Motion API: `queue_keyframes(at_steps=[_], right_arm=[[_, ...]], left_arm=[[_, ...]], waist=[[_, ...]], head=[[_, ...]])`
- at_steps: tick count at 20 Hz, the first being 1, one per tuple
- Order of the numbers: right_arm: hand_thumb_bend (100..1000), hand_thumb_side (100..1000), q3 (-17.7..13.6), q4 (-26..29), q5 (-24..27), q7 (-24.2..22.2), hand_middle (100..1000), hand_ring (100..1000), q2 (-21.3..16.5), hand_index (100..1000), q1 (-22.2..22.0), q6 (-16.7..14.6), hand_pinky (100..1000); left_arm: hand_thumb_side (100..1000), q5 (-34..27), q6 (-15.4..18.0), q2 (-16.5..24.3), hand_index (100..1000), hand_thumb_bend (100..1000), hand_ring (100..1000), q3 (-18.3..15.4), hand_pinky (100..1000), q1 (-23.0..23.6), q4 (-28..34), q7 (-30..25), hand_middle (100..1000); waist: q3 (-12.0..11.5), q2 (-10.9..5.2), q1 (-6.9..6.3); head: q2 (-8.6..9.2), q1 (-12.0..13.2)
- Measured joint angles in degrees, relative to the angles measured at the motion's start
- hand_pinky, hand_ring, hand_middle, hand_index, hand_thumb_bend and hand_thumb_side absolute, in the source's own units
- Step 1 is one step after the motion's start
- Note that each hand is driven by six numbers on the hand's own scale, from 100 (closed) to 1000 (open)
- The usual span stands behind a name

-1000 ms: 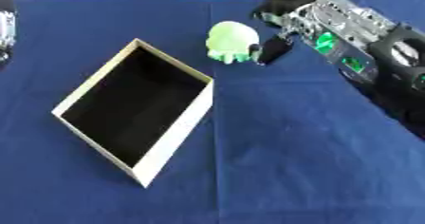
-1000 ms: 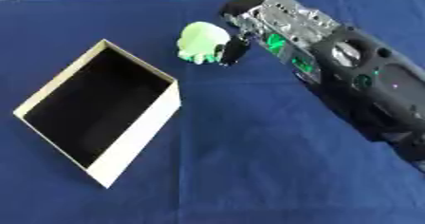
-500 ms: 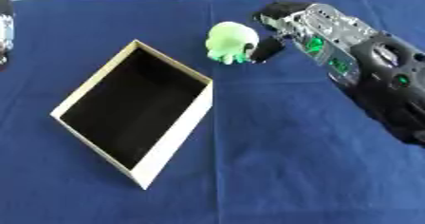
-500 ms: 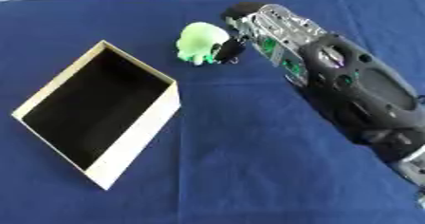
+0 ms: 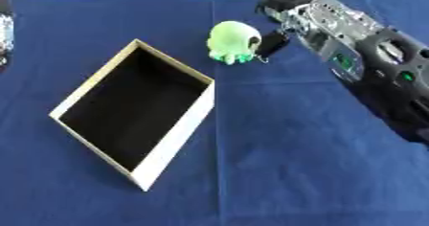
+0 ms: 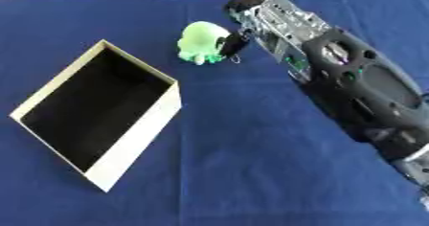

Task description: Pick up objects on the table and place them in the box.

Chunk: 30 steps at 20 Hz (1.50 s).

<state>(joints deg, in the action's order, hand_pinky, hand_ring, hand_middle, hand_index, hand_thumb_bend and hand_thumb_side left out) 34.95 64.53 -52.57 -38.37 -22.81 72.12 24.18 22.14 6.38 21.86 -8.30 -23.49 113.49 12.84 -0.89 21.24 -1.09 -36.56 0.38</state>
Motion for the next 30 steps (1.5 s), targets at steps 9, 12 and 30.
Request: queue_keyframes(at_steps=[9, 12, 30], right_arm=[[100, 512, 0.0, 1.2, 2.0, -1.1, 909, 965, 0.9, 1000, 1.3, -0.2, 969], [100, 520, 0.0, 1.2, 2.3, -1.5, 906, 968, 1.0, 1000, 1.5, 0.0, 970], [100, 430, -2.5, -6.9, 1.9, 1.3, 832, 913, 4.3, 962, 1.4, -2.2, 949]], left_arm=[[541, -0.5, 0.1, -0.1, 779, 250, 645, 0.0, 515, 0.0, 0.0, -0.1, 553], [542, -0.7, 0.1, -0.2, 779, 251, 645, 0.0, 515, 0.0, 0.0, -0.1, 552], [553, -1.2, 0.1, -0.6, 780, 258, 645, 0.0, 516, -0.1, 0.0, -0.1, 550]], waist=[[-1.0, 1.15, 0.37], [-1.2, 1.42, 0.57], [-1.9, 2.15, 0.45]], head=[[0.80, -0.1], [0.92, -0.3], [1.73, -1.1]])
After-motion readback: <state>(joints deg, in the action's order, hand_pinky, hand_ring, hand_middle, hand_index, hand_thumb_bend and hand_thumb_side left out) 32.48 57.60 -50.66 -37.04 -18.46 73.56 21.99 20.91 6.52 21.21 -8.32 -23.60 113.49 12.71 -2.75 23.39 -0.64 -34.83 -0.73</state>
